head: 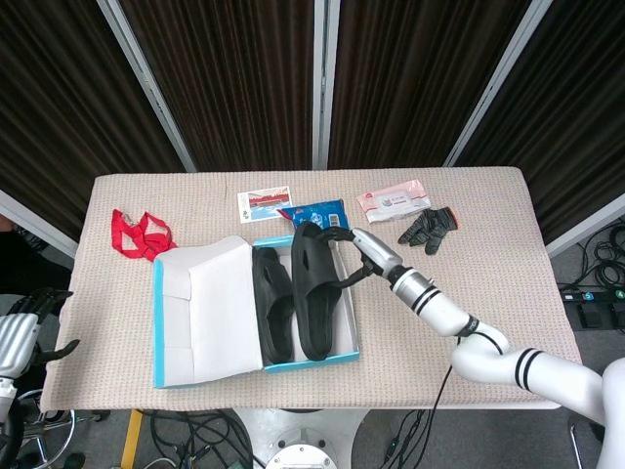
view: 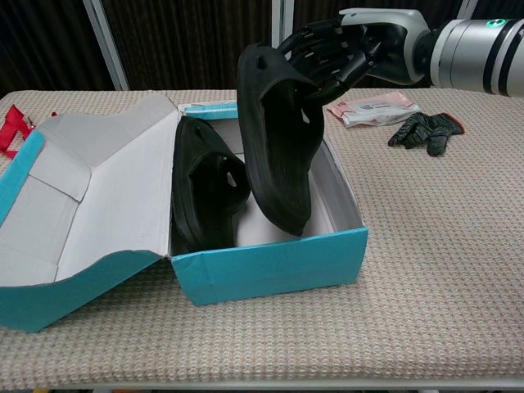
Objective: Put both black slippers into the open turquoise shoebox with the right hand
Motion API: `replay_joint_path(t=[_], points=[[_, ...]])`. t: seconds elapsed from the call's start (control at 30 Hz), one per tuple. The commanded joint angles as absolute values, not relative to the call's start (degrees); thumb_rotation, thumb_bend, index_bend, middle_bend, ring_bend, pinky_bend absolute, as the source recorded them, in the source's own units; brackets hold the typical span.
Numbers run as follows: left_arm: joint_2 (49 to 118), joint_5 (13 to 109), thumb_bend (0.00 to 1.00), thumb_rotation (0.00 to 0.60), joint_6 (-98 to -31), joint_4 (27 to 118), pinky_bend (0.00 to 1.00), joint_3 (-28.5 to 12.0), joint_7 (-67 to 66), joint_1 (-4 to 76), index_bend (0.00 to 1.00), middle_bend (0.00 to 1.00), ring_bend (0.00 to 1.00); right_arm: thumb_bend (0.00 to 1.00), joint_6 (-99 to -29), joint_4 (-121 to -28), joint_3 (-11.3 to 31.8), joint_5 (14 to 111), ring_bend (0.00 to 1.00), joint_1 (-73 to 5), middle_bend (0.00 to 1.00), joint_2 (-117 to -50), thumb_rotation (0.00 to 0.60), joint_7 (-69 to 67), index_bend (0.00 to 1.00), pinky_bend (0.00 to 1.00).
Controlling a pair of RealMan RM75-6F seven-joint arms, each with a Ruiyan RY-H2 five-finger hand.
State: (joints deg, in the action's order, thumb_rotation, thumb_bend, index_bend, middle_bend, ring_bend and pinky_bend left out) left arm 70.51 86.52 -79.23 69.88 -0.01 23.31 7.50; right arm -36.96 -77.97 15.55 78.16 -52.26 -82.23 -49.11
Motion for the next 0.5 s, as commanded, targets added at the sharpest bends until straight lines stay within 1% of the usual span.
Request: replay_joint_path(t=[0.03,0.37,0.5], points=[[70.6,86.5,0.17,0.6,-79.3,69.6,0.2,0.0,23.3,7.5,0.22,0.23,0.13,0.06,-35.7,-75.7,15.1,78.7,0.19,-53.5,0.54,-83.8,0.6,-49.8,0.63,0.19],[71.2,86.4,0.18,0.6,-79.3,68.1,0.2,0.0,24.4,7.2,0.22,0.23,0.13,0.06,-32.5,-71.0,13.7,79.2,0.19,-55.9,0.54,-86.8,0.6,-49.6,0.64,0.19],[71.4,86.5,0.17,0.6,-79.5,67.7,0.2,0.1,24.6,7.2,0.22,0.23,0.13,0.07,-31.7,-69.6,13.7,78.7,0.19,-56.5,0.54,-87.9,0.6,-49.8,0.64,0.19]])
